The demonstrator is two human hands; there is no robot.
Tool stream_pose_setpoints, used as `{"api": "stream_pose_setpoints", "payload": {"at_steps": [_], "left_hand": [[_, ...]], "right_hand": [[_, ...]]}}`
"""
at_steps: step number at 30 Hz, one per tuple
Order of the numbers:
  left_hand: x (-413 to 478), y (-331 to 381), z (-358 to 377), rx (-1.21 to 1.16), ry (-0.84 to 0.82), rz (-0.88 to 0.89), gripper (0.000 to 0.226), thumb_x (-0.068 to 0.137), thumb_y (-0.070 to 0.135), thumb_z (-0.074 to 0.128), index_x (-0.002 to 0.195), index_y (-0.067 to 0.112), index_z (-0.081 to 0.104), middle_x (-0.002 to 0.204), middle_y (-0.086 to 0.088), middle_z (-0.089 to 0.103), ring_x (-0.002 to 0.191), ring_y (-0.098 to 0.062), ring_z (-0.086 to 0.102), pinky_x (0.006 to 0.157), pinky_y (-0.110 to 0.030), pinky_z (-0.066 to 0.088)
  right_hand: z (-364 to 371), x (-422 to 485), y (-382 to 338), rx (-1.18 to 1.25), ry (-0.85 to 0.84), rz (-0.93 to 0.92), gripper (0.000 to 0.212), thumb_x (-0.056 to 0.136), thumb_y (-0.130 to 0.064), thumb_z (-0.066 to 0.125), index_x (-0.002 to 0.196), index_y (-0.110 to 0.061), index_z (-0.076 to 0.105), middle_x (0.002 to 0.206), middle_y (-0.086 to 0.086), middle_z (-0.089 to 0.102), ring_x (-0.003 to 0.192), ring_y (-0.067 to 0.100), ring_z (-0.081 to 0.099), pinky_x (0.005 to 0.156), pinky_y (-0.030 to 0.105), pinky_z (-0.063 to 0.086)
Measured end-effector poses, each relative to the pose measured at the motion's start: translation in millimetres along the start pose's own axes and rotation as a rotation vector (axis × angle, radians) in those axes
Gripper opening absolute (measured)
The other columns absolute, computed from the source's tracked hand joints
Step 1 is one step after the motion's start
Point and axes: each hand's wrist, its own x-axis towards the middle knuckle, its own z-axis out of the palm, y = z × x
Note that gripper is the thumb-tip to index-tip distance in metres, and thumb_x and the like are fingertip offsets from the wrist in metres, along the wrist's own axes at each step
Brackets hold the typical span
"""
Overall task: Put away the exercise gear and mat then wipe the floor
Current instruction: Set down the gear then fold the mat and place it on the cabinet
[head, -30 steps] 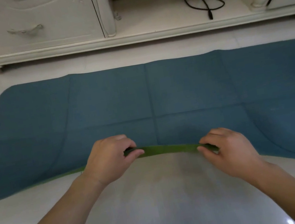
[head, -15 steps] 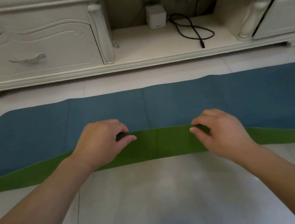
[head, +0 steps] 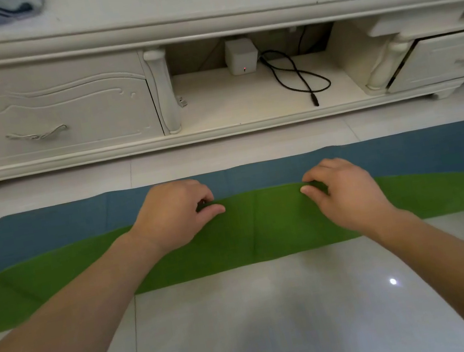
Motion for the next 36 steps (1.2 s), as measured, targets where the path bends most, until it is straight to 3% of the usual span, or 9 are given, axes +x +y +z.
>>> {"api": "stream_pose_setpoints", "payload": {"at_steps": [6, 15, 23, 29, 36], "left_hand": [[28, -10, -14, 0.04, -0.085, -0.021, 0.033, 0.092, 0.06, 0.052, 0.093, 0.03, 0.067, 0.085, 0.014, 0.062, 0.074, -0.009, 0.057, 0.072, -0.034, 0.052], [83, -42, 9, 0.089, -0.007, -0.1, 0.031, 0.091, 0.053, 0.06, 0.09, 0.024, 0.069, 0.081, 0.011, 0.062, 0.068, -0.013, 0.056, 0.065, -0.033, 0.051], [122, -65, 24, 0.002, -0.093, -0.252, 0.024, 0.092, 0.044, 0.062, 0.095, 0.021, 0.067, 0.088, 0.008, 0.061, 0.076, -0.014, 0.058, 0.071, -0.032, 0.049], [147, -99, 71, -0.025, -0.026, -0.274, 0.022, 0.093, 0.04, 0.063, 0.097, 0.018, 0.066, 0.092, 0.006, 0.062, 0.079, -0.014, 0.057, 0.074, -0.034, 0.051], [166, -131, 140, -0.037, 0.048, -0.299, 0.025, 0.095, 0.033, 0.062, 0.111, 0.015, 0.068, 0.103, 0.0, 0.064, 0.096, -0.02, 0.059, 0.085, -0.039, 0.051]], "right_hand": [[-1, 33, 6, 0.0, -0.031, -0.024, 0.017, 0.091, -0.029, 0.062, 0.099, -0.016, 0.069, 0.091, 0.0, 0.064, 0.089, 0.022, 0.057, 0.073, 0.035, 0.05], [45, 97, 33, 0.108, 0.074, -0.081, 0.016, 0.09, -0.023, 0.066, 0.1, -0.013, 0.072, 0.09, 0.003, 0.065, 0.083, 0.022, 0.059, 0.078, 0.038, 0.05], [75, 148, 54, 0.206, 0.024, -0.129, 0.01, 0.086, -0.02, 0.071, 0.093, -0.014, 0.073, 0.085, 0.002, 0.064, 0.077, 0.023, 0.059, 0.078, 0.043, 0.049], [122, 181, 69, 0.192, 0.029, -0.136, 0.011, 0.087, -0.019, 0.069, 0.095, -0.012, 0.072, 0.087, 0.003, 0.064, 0.08, 0.024, 0.058, 0.079, 0.041, 0.048], [190, 204, 90, 0.143, -0.006, -0.106, 0.016, 0.091, -0.024, 0.064, 0.099, -0.012, 0.069, 0.092, 0.004, 0.064, 0.086, 0.023, 0.058, 0.082, 0.04, 0.048]]}}
